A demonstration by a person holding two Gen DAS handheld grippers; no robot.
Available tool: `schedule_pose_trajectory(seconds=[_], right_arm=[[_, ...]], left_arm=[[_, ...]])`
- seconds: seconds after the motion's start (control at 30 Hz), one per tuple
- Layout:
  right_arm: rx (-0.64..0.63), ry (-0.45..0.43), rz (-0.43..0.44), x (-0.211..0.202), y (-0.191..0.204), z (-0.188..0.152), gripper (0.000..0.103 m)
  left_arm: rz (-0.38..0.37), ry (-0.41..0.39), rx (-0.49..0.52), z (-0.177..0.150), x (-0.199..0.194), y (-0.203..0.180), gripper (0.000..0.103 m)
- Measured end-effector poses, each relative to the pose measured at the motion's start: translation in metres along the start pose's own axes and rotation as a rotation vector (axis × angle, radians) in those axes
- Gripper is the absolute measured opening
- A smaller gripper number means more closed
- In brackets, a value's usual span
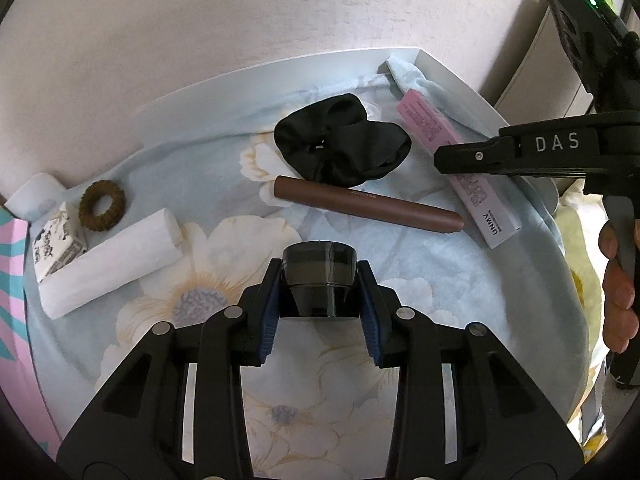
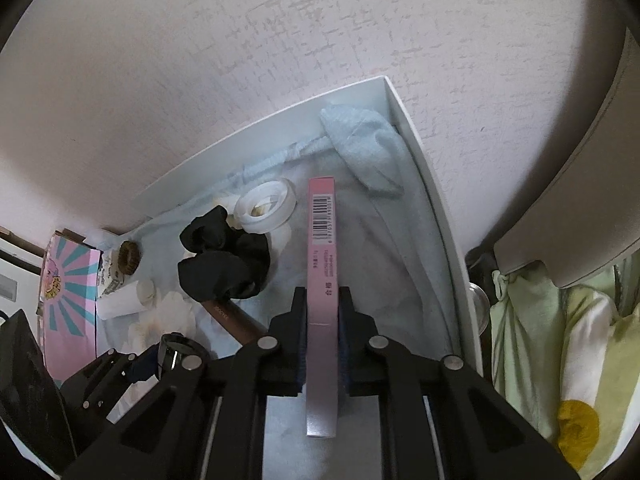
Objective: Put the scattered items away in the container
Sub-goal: 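Grasp the black jar with left tool while right tool grasps pink nail file box, then carry jar and pink box into the cardboard box and release both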
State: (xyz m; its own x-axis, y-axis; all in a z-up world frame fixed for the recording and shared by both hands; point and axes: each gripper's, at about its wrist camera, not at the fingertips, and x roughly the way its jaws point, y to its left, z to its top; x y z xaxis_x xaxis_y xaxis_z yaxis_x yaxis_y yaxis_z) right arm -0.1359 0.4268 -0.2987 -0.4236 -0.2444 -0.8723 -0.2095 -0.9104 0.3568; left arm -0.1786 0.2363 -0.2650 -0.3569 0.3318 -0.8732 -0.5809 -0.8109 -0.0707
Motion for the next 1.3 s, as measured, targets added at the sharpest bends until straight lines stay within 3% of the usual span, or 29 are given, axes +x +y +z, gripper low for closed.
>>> schedule_pose_trajectory(seconds=[0.17, 0.43, 0.67, 0.87, 1.1, 1.3], right_arm=[[-0.001, -0.032, 0.002, -0.017, 0.003, -0.002, 0.012], [-0.086, -0.144, 0.014, -0.086, 0.036, -0.006, 0.012], [-0.204, -0.236, 0.096, -0.143, 0.121, -0.015, 0.012], [-0.332, -0.26, 0.251, -0.174, 0.212, -0.017, 0.012], [-0.45, -0.175, 0.435, -0.148, 0.31, -0.03, 0.012], [-0.526, -0.02, 0.463, -0.083, 0.382, -0.065, 0.012]], left_arm=[[0.015, -0.061, 0.024, 0.002, -0.036, 0.002, 0.032], [0.054, -0.162, 0.031, 0.012, -0.123, 0.017, 0.032], [0.135, -0.26, -0.074, 0.006, -0.219, 0.072, 0.032], [0.302, -0.318, -0.16, -0.021, -0.3, 0.141, 0.032], [0.414, -0.331, -0.301, -0.062, -0.35, 0.214, 0.032], [0.43, -0.25, -0.388, -0.098, -0.319, 0.263, 0.032]])
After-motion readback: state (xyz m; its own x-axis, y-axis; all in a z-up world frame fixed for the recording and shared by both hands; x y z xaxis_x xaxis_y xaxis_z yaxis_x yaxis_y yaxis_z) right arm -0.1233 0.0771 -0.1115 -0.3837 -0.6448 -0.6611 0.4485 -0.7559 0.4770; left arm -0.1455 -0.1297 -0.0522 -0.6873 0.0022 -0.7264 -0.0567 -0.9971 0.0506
